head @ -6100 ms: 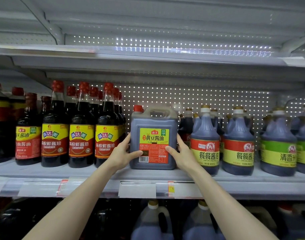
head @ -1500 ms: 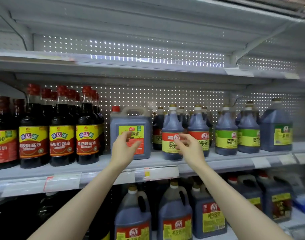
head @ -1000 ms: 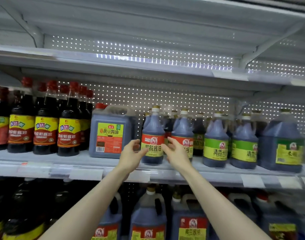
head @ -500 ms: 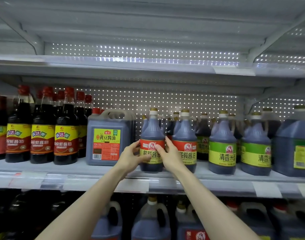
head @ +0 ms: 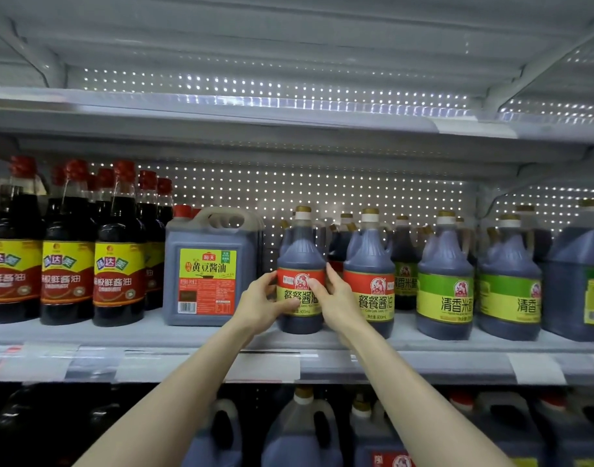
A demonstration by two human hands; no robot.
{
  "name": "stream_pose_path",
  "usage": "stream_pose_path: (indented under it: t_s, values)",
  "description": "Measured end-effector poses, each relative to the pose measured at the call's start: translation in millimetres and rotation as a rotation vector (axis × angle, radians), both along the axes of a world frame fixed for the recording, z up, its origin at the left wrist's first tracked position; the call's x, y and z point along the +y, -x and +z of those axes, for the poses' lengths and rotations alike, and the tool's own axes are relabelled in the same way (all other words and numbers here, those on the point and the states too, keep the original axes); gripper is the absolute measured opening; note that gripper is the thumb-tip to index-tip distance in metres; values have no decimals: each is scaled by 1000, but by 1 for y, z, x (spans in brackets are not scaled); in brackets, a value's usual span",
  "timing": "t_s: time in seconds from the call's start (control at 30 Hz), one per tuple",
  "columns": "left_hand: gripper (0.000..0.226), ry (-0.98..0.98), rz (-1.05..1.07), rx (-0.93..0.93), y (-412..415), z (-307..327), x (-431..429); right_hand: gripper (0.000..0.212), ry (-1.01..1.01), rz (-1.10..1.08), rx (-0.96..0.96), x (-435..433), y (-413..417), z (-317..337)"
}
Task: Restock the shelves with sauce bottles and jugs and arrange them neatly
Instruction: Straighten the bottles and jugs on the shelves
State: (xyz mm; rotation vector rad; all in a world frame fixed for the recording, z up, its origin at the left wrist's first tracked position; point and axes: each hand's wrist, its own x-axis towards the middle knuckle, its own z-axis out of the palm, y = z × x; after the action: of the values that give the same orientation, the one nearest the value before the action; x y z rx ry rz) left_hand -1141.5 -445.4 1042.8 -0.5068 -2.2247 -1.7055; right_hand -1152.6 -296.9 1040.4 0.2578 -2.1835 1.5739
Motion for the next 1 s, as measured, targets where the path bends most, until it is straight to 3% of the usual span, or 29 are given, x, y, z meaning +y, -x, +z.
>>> stream_pose_path:
  t_s: [1.0]
  values:
    - [65,-5,-32,-33,25,-5,7,59,111,43,-50,-8,31,-8]
